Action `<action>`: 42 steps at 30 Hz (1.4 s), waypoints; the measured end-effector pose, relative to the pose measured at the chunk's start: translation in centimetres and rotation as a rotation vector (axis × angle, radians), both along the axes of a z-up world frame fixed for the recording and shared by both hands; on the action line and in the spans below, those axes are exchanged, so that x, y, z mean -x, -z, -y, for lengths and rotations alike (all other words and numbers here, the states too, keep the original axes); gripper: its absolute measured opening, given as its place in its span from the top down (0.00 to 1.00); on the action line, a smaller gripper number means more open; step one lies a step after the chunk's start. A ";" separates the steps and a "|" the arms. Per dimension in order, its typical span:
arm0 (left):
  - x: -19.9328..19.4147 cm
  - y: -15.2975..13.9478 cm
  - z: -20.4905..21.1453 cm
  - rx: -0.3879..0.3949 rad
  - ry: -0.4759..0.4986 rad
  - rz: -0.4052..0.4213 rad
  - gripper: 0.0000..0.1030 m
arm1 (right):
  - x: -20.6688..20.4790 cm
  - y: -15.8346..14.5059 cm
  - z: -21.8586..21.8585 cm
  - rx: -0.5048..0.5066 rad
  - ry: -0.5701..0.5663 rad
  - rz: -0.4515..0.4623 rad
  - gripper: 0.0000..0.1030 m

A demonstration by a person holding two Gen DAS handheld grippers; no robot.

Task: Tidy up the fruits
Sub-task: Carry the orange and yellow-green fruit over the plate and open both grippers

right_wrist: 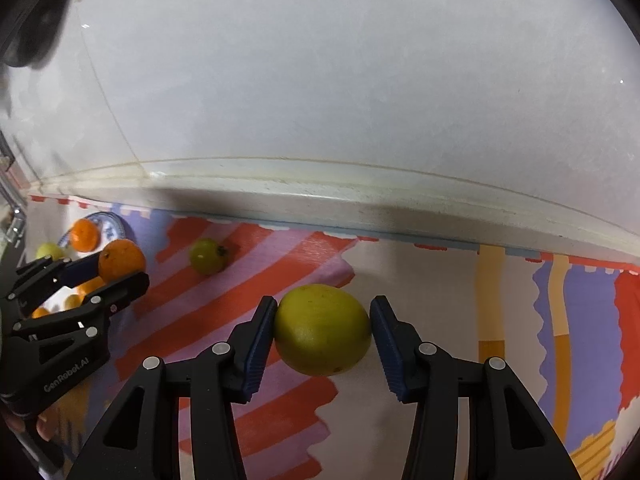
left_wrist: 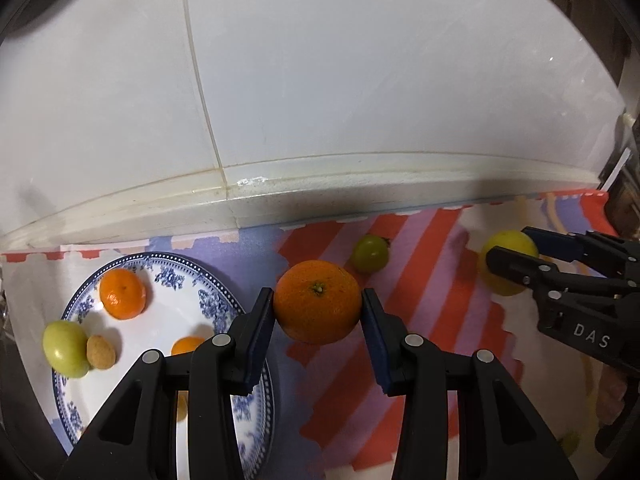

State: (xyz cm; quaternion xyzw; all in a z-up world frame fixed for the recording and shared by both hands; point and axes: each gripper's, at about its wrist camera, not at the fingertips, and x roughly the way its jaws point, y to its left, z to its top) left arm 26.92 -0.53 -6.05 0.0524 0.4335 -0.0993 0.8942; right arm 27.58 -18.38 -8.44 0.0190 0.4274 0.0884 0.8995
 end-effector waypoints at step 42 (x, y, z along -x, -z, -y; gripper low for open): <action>9.2 -9.4 -12.1 0.015 -0.207 0.239 0.59 | 7.5 -10.5 -12.8 -0.108 -0.321 0.246 0.52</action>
